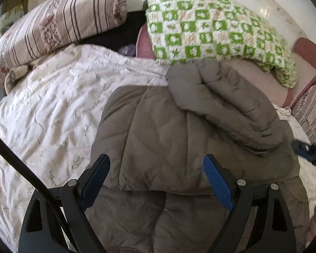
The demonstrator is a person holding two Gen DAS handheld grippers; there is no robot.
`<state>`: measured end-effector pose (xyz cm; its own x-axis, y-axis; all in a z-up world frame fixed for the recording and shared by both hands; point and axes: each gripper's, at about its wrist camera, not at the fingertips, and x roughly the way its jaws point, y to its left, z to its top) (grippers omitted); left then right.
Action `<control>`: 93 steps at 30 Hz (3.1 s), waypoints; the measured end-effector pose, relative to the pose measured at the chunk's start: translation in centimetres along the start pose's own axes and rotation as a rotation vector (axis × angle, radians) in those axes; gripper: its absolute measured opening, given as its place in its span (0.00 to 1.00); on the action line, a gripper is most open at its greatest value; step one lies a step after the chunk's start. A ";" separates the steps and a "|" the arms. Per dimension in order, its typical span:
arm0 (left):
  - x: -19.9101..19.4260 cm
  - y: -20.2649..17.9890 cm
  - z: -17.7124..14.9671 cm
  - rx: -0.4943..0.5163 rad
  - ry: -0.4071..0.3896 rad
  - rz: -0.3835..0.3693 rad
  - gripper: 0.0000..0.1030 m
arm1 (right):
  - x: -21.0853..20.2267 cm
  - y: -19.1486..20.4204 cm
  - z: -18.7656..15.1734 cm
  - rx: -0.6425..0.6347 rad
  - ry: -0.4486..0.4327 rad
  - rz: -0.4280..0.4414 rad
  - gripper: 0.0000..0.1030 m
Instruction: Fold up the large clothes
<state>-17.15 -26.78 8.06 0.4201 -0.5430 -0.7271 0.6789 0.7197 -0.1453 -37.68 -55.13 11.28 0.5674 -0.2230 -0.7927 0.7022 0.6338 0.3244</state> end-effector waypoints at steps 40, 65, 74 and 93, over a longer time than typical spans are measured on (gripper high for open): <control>-13.6 -1.1 -22.8 0.125 0.096 0.144 0.89 | -10.1 1.2 -26.6 -0.283 0.032 -0.148 0.56; -13.3 -1.0 -24.4 0.144 -0.010 0.192 1.00 | -9.7 -0.3 -28.0 -0.297 -0.088 -0.141 0.90; -13.3 -0.9 -24.5 0.140 -0.027 0.186 1.00 | -9.7 -0.5 -28.2 -0.303 -0.103 -0.121 0.92; -13.5 -1.2 -25.3 0.154 -0.094 0.194 1.00 | -9.7 -0.1 -28.5 -0.350 -0.090 -0.149 0.93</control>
<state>-38.82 -9.36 1.07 0.6001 -0.4444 -0.6651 0.6609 0.7439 0.0993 -55.52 -31.98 4.25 0.5165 -0.3857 -0.7645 0.5991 0.8007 0.0008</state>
